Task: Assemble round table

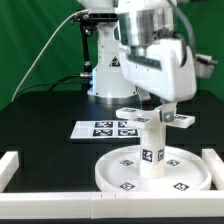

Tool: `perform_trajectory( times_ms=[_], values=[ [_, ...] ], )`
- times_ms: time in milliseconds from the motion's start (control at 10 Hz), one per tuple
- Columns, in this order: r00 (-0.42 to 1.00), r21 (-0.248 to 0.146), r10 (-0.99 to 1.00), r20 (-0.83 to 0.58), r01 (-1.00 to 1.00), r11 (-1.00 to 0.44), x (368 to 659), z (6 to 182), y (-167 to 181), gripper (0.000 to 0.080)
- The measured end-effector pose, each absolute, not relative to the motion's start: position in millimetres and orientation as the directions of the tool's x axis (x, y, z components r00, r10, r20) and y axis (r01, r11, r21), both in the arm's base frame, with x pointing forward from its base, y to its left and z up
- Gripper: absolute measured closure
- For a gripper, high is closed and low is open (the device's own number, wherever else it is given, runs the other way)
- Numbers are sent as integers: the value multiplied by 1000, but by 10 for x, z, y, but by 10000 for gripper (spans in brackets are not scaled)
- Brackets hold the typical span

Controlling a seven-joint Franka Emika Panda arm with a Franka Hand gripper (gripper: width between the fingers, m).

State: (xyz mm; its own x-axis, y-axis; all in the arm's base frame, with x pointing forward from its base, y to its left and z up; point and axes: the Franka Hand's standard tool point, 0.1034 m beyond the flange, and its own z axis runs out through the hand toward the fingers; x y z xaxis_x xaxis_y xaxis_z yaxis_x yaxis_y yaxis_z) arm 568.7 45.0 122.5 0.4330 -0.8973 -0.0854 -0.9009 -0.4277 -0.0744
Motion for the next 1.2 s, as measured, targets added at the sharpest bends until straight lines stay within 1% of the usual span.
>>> perform_trajectory(
  times_ms=[200, 300, 400, 600, 800, 900, 1000, 1100, 1200],
  values=[
    [667, -95, -742, -67, -744, -661, 5689, 1268, 454, 151],
    [769, -106, -637, -52, -639, -762, 5690, 1274, 447, 151],
    [840, -111, -541, -42, -542, -833, 5680, 1266, 475, 151],
    [881, -107, -473, 3, -470, -876, 5663, 1291, 583, 151],
    [941, -103, -339, 18, -335, -936, 5668, 1274, 540, 151],
    [970, -93, -241, 29, -237, -967, 5668, 1272, 518, 151],
    [998, -56, -44, 47, -41, -998, 5673, 1273, 435, 151],
    [994, -23, 100, 52, 101, -995, 5682, 1280, 378, 151],
    [992, -22, 113, 52, 114, -993, 5673, 1246, 370, 151]
  ],
)
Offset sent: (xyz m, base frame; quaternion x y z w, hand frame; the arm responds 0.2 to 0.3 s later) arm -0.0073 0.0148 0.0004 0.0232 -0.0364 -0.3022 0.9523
